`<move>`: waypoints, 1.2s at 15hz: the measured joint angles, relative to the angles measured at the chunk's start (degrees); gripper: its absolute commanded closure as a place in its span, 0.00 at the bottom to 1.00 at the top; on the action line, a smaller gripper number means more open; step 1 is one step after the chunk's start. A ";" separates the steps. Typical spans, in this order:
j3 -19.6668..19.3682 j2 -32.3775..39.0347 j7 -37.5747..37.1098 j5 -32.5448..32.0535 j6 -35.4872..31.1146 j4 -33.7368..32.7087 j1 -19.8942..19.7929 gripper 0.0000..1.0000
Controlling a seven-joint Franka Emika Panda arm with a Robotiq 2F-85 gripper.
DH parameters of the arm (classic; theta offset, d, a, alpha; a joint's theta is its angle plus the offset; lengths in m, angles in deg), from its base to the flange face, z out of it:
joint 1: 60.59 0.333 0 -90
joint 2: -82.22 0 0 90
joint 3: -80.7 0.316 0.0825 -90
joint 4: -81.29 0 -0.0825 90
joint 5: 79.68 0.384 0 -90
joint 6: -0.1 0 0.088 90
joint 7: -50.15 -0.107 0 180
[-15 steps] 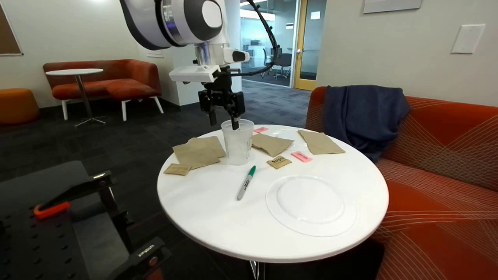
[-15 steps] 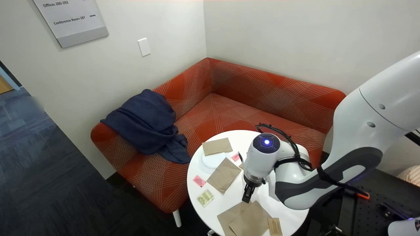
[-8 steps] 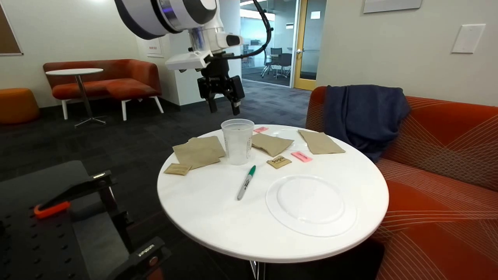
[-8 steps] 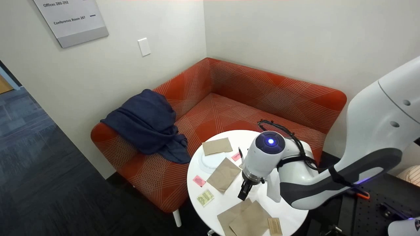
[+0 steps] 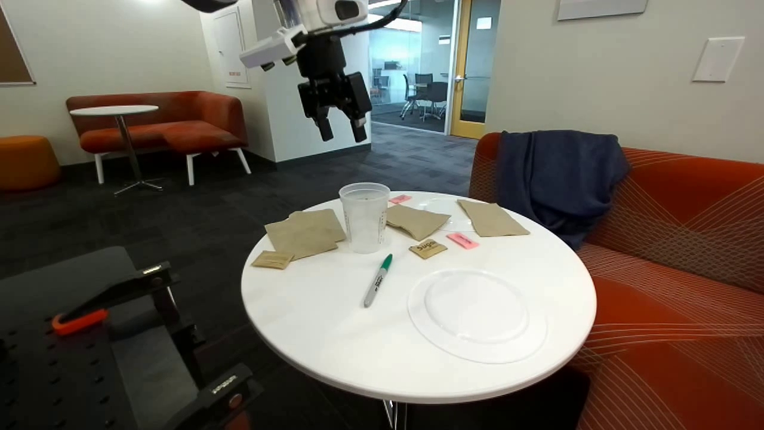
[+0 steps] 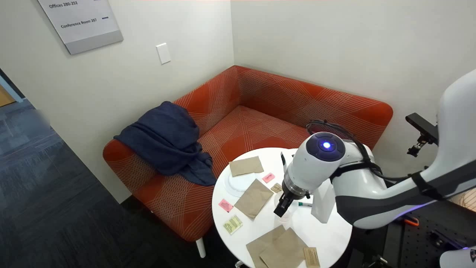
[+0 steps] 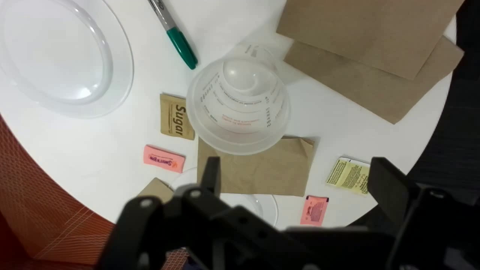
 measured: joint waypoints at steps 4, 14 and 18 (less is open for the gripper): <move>3.58 -5.47 0.00 1.01 7.28 1.27 -3.69 0.00; 10.71 -13.78 9.47 13.39 17.54 3.03 -11.74 0.00; 11.24 -14.55 10.41 14.18 18.49 3.71 -12.45 0.00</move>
